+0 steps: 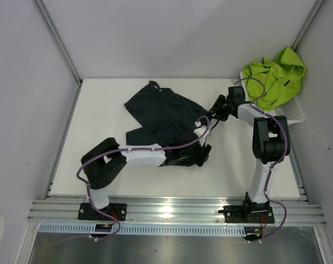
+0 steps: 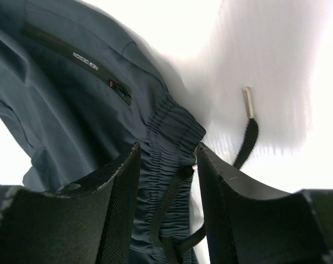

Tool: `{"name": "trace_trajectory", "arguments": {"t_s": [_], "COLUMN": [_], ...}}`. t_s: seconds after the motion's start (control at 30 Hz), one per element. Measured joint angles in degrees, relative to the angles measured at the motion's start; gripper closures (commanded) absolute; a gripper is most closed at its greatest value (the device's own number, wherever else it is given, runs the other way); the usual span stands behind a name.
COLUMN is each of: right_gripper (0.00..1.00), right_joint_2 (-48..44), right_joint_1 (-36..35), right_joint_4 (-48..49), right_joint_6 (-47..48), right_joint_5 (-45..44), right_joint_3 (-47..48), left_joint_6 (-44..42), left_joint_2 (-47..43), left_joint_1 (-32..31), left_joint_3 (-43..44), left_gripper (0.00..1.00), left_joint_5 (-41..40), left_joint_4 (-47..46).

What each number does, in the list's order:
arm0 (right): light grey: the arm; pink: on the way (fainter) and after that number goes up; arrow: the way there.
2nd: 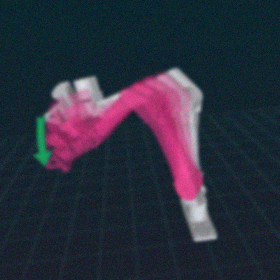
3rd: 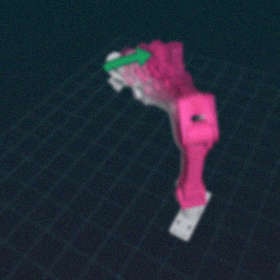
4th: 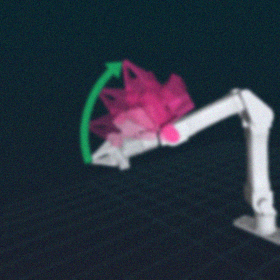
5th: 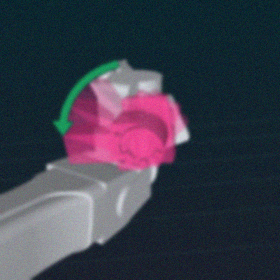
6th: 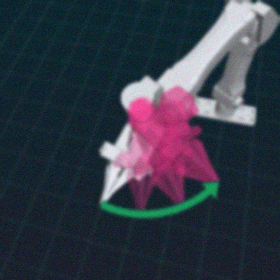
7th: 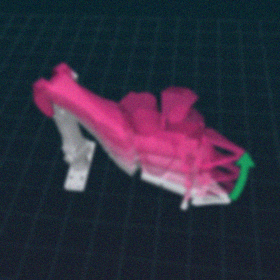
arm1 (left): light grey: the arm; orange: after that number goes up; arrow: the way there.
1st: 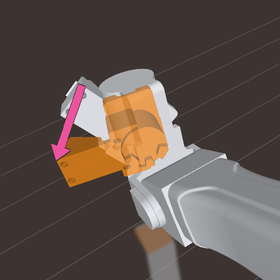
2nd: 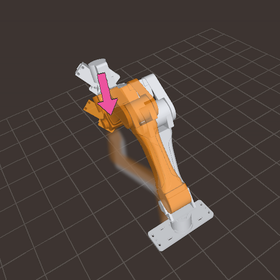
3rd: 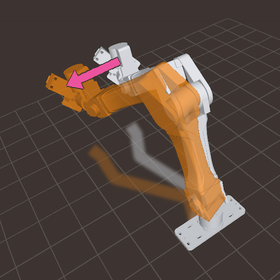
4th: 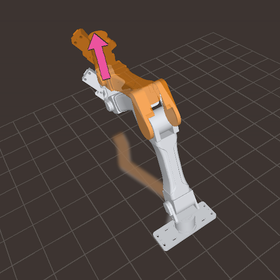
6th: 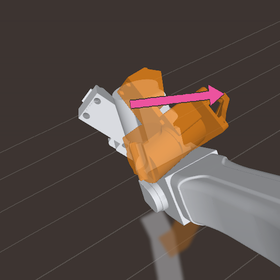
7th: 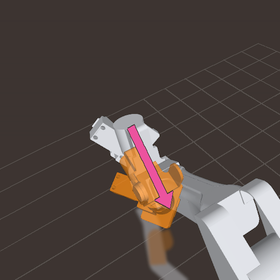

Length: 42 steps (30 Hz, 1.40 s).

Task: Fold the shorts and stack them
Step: Flatten the shorts out

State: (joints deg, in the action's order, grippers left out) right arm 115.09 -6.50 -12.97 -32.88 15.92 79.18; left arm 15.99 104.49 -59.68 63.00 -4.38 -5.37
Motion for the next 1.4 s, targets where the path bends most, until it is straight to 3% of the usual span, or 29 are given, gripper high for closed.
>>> {"name": "trace_trajectory", "arguments": {"t_s": [0.23,0.5,0.63,0.77,0.87,1.2,1.3,1.4], "right_gripper": [0.55,0.61,0.79,0.87,1.0,1.0,1.0,1.0], "right_joint_2": [1.4,4.3,6.4,8.2,8.6,6.5,3.2,-1.3], "right_joint_1": [0.0,0.0,0.0,0.0,0.0,-0.1,-0.4,-1.2], "right_joint_4": [2.8,5.5,6.2,7.0,8.1,11.0,8.1,4.8], "right_joint_6": [-1.4,-3.0,-3.2,-3.5,-3.5,-4.4,-3.8,-2.8], "right_joint_5": [1.4,3.3,4.0,5.2,6.6,8.2,5.7,2.4], "right_joint_3": [0.0,0.2,1.7,2.8,3.1,1.0,-0.7,-2.0], "left_joint_6": [0.5,0.5,0.4,0.0,-0.1,-0.6,-1.1,-2.3], "left_joint_2": [1.5,3.3,3.3,3.3,3.2,-2.6,-5.7,-9.1], "left_joint_1": [0.0,0.0,-0.3,-0.8,-1.1,-2.2,-2.9,-4.2], "left_joint_3": [0.0,0.0,-1.7,-4.3,-5.6,-16.2,-19.1,-20.7], "left_gripper": [0.19,0.36,0.45,0.5,0.5,0.53,0.48,0.35], "left_joint_5": [0.6,2.7,4.1,4.8,5.1,5.0,4.2,1.6], "left_joint_4": [0.0,0.0,-1.4,-1.9,-4.3,-12.2,-11.0,-8.5]}}
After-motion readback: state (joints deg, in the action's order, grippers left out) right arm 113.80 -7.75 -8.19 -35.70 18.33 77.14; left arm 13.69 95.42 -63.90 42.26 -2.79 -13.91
